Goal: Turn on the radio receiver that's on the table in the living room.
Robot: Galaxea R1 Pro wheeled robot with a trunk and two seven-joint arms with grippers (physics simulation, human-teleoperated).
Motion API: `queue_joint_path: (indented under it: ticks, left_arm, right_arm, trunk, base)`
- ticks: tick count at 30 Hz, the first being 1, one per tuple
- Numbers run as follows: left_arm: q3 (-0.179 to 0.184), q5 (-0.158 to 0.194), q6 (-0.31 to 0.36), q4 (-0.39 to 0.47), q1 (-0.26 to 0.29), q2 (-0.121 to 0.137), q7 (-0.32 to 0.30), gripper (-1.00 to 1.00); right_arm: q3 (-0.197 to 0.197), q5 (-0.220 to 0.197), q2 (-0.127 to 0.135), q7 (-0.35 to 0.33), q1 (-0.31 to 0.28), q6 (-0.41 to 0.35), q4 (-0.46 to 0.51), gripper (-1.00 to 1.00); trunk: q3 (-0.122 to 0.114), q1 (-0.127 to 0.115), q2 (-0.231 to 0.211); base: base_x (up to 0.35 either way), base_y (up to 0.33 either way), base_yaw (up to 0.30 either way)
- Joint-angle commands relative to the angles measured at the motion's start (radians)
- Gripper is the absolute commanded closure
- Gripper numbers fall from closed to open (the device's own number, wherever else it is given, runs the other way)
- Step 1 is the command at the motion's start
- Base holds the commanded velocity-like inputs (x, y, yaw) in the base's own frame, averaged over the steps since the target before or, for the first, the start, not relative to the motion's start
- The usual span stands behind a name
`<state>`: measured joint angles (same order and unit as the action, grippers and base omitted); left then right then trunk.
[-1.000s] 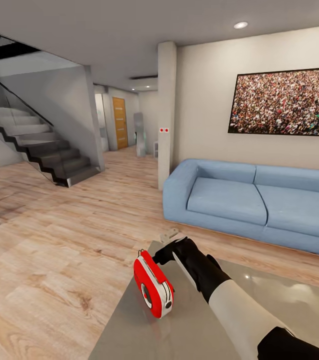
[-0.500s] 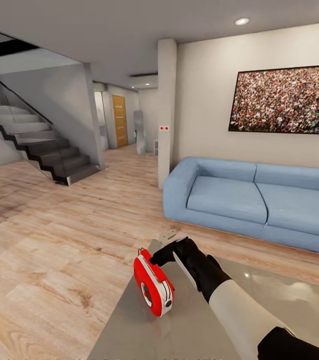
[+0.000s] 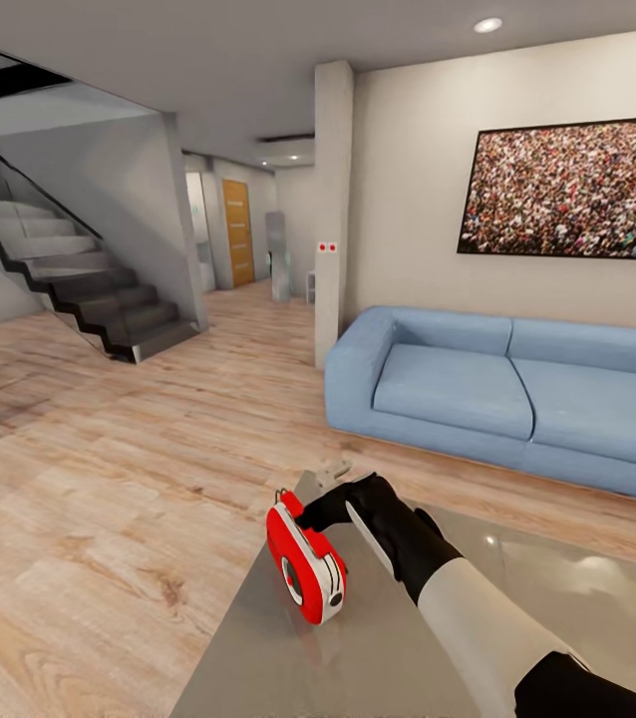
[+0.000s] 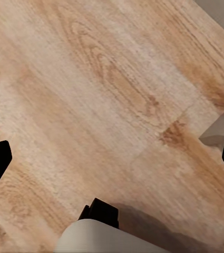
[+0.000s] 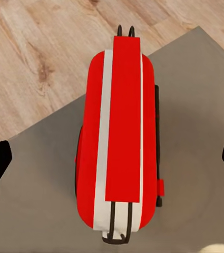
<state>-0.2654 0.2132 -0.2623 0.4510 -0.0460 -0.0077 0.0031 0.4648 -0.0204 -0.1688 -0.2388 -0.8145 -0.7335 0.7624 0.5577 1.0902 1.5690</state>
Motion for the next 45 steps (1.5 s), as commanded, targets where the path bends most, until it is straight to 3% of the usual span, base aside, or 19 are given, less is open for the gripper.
queue_joint_path:
  ticks: [1,21,38,45]
  left_arm:
    - [0.0,0.0,0.0,0.0,0.0,0.0,0.0,-1.0]
    - [0.0,0.0,0.0,0.0,0.0,0.0,0.0,-1.0]
    - [0.0,0.0,0.0,0.0,0.0,0.0,0.0,-1.0]
    - [0.0,0.0,0.0,0.0,0.0,0.0,0.0,-1.0]
  right_arm:
    - [0.0,0.001,0.0,0.002,0.0,0.0,0.0,-1.0]
    - [0.0,0.014,0.006,0.004,0.0,0.005,0.003,-1.0]
    - [0.0,0.006,0.017,0.006,0.0,0.13,0.002,-1.0]
    - [0.001,0.004,0.021,0.006,0.0,0.141,0.0,-1.0]
  trunk:
    - [0.002,0.0,0.0]
    - [0.034,0.0,0.0]
    - [0.061,0.0,0.0]
    - [0.072,0.0,0.0]
  base:
    - [0.0,0.0,0.0]
    - [0.0,0.0,0.0]
    - [0.0,0.0,-0.011]
    - [0.0,0.0,-0.058]
